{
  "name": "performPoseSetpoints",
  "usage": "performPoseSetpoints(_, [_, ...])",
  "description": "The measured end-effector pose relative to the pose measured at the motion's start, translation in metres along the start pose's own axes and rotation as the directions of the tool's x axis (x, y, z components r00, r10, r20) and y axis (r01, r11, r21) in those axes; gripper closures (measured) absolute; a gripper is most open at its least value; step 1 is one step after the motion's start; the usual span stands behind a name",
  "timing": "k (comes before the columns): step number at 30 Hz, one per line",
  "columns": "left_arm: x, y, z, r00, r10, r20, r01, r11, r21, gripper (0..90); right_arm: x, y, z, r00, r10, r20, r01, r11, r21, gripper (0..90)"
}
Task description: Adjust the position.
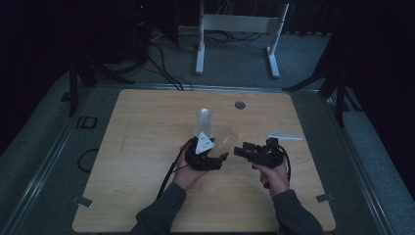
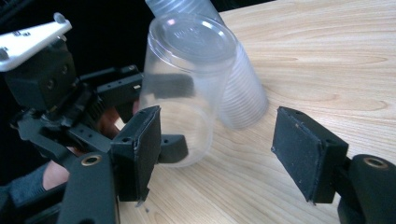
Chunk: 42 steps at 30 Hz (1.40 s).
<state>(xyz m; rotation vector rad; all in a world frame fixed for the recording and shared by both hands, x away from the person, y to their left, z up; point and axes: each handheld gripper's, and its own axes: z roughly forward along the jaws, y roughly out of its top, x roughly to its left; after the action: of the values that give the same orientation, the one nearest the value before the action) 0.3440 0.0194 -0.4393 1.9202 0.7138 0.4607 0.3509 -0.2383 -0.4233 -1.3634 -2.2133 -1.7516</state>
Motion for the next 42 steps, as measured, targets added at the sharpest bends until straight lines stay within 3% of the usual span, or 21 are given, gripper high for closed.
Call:
performPoseSetpoints(10, [0.004,-0.001,-0.004,0.9991,-0.003,0.041,0.003,0.9999,0.012,28.7,0.002,0.001,-0.003,0.9969,-0.068,0.041,0.065,0.996,0.054,32.4])
performPoseSetpoints(25, [0.006,0.001,-0.01,0.9966,0.02,0.08,-0.022,0.9994,0.027,29.1,0.009,0.008,-0.009,0.9767,-0.188,0.103,0.175,0.977,0.125,32.3])
performPoseSetpoints(30, [0.007,0.002,-0.012,0.9949,0.034,0.095,-0.038,0.9986,0.037,29.1,0.012,0.012,-0.011,0.9624,-0.242,0.124,0.221,0.963,0.156,32.2])
performPoseSetpoints(37, [0.007,0.005,-0.014,0.9933,0.048,0.105,-0.053,0.9975,0.046,29.5,0.012,0.017,-0.012,0.9529,-0.279,0.119,0.254,0.948,0.192,32.2])
performPoseSetpoints(42, [0.009,0.006,-0.015,0.9933,0.051,0.104,-0.057,0.9972,0.049,29.6,0.017,0.021,-0.011,0.9325,-0.34,0.123,0.302,0.92,0.249,32.3])
